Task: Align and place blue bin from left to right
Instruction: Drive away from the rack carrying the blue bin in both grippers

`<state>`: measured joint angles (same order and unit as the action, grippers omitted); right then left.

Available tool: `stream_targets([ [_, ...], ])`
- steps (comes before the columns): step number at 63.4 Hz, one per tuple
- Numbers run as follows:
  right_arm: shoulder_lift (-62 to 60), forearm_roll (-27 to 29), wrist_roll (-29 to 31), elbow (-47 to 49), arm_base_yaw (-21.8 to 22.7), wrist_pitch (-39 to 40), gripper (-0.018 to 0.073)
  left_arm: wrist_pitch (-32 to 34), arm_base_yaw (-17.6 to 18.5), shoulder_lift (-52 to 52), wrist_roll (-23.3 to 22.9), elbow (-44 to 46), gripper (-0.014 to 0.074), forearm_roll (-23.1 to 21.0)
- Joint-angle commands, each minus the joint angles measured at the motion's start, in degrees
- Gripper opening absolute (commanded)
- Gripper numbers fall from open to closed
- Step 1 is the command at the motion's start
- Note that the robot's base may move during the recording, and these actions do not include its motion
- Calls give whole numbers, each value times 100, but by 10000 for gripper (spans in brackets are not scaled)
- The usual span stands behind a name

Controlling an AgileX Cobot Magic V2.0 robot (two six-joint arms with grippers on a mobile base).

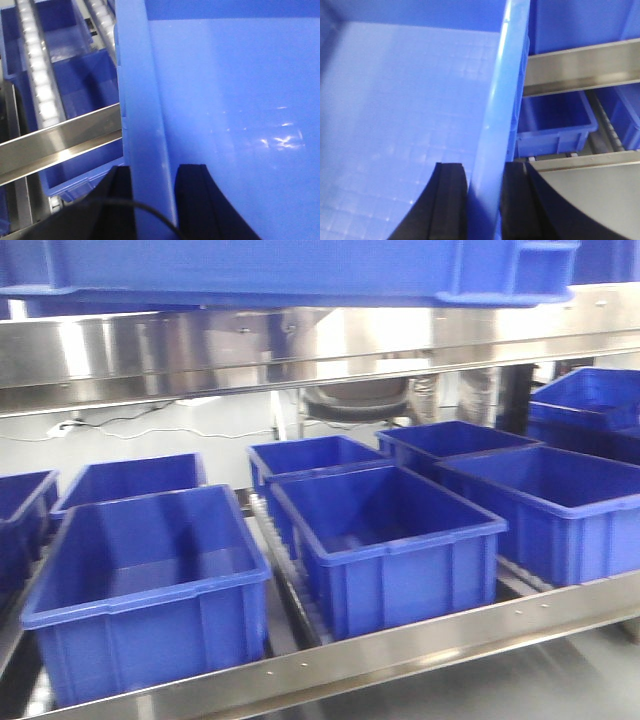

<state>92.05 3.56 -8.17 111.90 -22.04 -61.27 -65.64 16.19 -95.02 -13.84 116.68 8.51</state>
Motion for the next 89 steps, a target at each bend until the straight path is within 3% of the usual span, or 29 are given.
stream_targets([
  [1,-131,-131,211,73,11,394,-76,675,20,167,14,112,-16,-19],
  [89,-131,-131,211,73,11,394,-76,675,20,167,14,112,-16,-19],
])
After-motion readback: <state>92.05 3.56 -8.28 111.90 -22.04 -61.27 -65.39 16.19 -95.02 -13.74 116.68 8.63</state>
